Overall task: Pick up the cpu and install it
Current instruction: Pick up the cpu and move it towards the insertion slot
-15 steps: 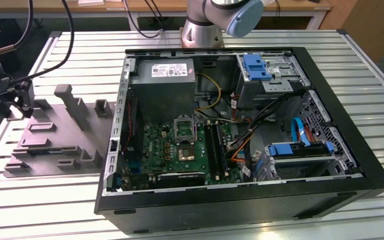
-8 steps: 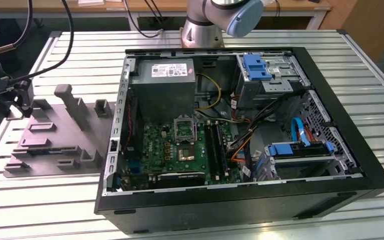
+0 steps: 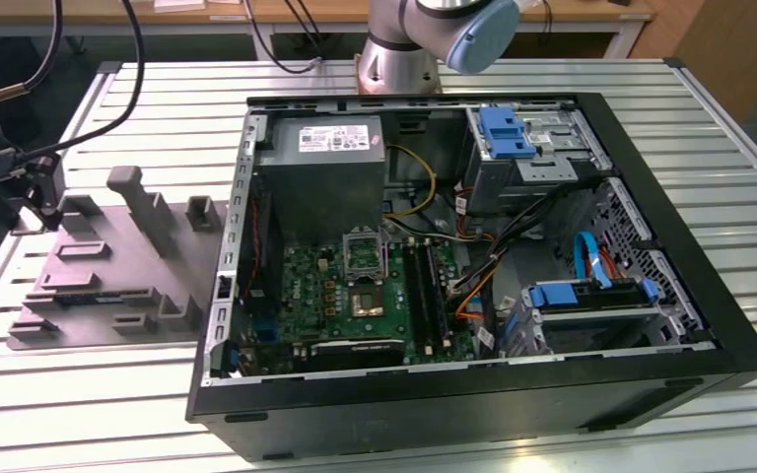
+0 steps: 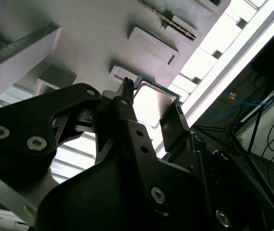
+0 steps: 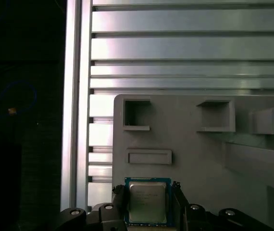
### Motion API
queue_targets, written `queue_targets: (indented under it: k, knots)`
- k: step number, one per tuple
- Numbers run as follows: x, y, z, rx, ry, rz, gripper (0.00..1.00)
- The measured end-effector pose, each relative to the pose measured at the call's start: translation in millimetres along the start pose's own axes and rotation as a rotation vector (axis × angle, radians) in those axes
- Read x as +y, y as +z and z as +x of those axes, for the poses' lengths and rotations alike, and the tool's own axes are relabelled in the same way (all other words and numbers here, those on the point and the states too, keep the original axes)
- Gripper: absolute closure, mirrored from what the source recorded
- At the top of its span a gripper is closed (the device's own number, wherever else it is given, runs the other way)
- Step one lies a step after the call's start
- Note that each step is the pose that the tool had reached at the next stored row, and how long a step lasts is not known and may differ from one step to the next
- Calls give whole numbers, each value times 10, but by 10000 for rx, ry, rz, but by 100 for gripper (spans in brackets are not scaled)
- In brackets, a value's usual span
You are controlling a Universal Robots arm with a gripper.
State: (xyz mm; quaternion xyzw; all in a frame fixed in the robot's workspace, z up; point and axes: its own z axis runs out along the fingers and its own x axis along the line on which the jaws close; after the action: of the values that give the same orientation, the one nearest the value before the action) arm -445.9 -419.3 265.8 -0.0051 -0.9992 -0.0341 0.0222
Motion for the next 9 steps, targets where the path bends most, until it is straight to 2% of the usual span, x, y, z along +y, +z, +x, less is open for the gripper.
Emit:
queue_targets:
  k: [9]
  knots:
    - [2, -37, 2, 0, 0, 1, 53]
